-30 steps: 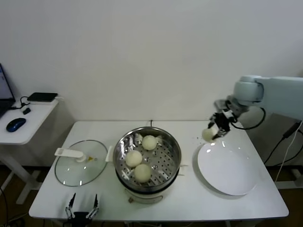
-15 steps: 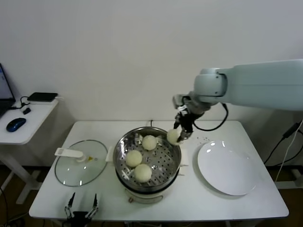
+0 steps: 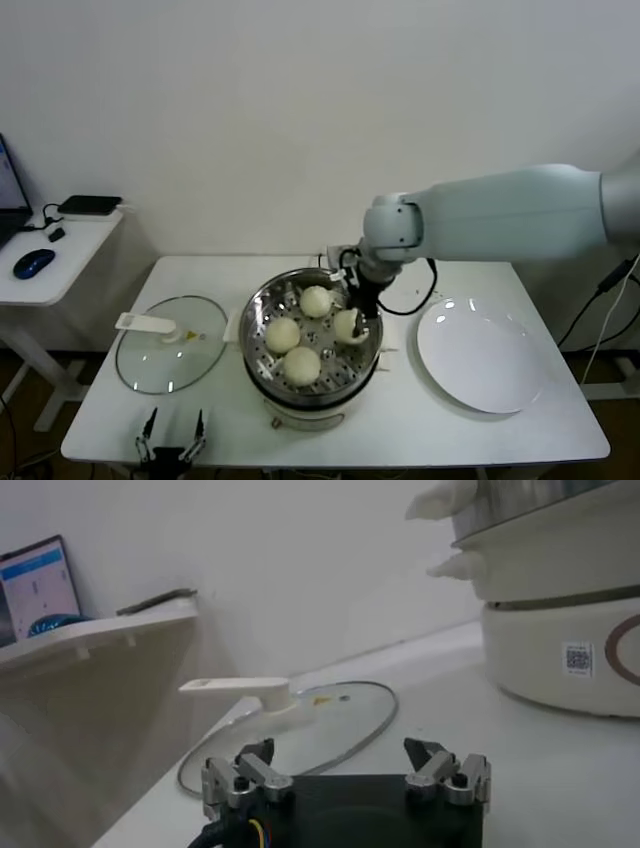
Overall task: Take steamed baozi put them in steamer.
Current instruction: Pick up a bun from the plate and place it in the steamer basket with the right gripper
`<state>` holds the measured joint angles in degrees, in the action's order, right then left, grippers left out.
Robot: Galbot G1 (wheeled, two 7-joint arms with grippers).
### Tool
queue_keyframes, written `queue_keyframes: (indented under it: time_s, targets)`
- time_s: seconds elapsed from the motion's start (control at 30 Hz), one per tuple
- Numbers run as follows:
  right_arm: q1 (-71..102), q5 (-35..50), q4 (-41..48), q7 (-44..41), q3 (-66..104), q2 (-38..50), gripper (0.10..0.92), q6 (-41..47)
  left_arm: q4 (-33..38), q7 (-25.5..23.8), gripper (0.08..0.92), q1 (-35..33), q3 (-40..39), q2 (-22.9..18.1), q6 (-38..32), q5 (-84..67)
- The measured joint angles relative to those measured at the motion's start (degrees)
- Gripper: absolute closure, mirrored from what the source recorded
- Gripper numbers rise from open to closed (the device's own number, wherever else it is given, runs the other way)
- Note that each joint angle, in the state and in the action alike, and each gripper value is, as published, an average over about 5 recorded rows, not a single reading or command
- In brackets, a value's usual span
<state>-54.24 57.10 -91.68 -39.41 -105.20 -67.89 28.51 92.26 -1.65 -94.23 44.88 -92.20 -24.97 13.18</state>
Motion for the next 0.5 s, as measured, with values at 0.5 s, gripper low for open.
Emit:
queue_keyframes:
  time_s: [0.5]
  targets:
    - [4.53,-1.26,1.6,1.78,1.03,-1.16,0.304,0.36,-0.15,-0.01,0.177,0.11,0.11,0.0,0.02,0.07]
